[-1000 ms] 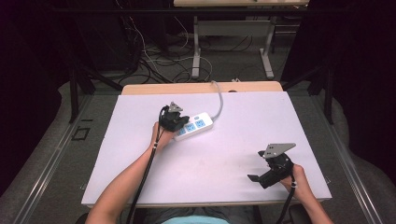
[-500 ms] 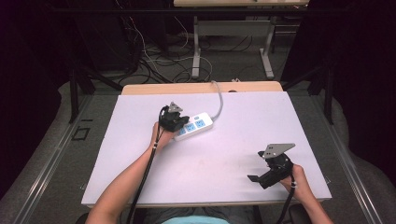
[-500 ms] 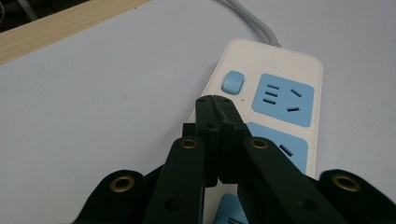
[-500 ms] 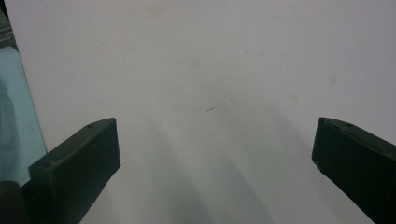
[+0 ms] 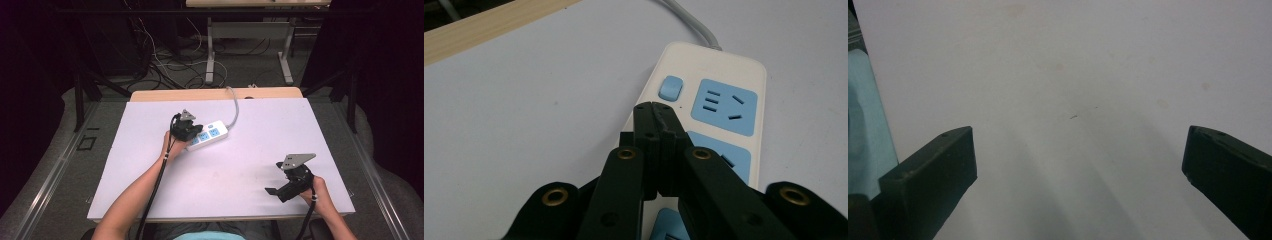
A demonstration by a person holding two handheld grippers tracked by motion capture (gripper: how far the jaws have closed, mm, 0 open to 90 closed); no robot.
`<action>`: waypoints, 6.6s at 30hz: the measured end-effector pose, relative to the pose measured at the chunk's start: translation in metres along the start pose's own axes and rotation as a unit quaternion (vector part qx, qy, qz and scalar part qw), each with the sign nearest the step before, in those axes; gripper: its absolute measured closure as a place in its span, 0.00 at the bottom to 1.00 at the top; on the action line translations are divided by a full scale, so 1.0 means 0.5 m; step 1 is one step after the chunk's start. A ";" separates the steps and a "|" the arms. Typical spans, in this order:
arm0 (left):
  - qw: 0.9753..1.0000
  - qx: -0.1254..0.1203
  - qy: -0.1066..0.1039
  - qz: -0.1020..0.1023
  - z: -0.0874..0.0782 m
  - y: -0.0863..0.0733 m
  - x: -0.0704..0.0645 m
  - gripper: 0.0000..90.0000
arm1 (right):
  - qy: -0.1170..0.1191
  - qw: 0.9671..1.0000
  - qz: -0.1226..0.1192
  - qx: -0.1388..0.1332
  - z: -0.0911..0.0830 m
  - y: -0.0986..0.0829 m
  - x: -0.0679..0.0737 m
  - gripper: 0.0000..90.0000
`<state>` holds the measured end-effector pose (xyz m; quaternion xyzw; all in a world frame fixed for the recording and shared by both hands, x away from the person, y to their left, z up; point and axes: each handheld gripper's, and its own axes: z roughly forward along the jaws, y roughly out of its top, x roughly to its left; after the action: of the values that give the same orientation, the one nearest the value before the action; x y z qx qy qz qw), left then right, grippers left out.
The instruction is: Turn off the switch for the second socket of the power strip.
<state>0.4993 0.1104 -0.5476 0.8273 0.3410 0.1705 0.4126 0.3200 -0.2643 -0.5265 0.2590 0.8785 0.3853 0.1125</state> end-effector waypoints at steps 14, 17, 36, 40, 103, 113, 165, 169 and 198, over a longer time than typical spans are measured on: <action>1.000 0.004 0.000 0.004 0.001 0.000 -0.001 1.00 | 0.004 1.000 -0.001 0.012 -0.002 0.000 0.000 0.01; 1.000 0.005 0.000 0.004 0.001 0.000 0.000 1.00 | 0.004 1.000 -0.001 0.012 -0.002 0.000 0.000 0.01; 1.000 0.003 -0.008 -0.010 0.000 -0.001 0.004 1.00 | 0.000 1.000 -0.002 0.006 0.000 0.000 0.000 0.01; 1.000 0.005 -0.008 -0.011 0.000 -0.001 0.004 1.00 | 0.000 1.000 -0.007 0.003 -0.001 0.000 -0.002 0.01; 1.000 0.002 -0.003 -0.011 -0.006 0.005 0.000 1.00 | -0.002 1.000 -0.008 0.002 -0.004 0.001 0.001 0.01; 1.000 0.003 -0.004 -0.012 -0.006 0.006 0.000 1.00 | -0.004 1.000 -0.007 0.000 -0.004 0.001 0.002 0.01; 1.000 0.013 0.018 -0.015 -0.079 0.037 -0.013 0.00 | -0.002 1.000 -0.013 0.000 -0.005 0.002 0.001 0.01; 1.000 0.012 0.023 -0.014 -0.089 0.031 -0.013 0.00 | -0.003 1.000 -0.004 0.002 -0.006 0.000 0.004 0.01; 0.997 0.026 0.076 0.001 -0.217 -0.042 -0.027 0.00 | -0.007 1.000 -0.005 0.002 -0.006 0.001 0.008 0.01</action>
<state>0.4197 0.1716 -0.4991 0.8228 0.3750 0.2247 0.3633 0.3157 -0.2635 -0.5241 0.2575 0.8797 0.3813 0.1200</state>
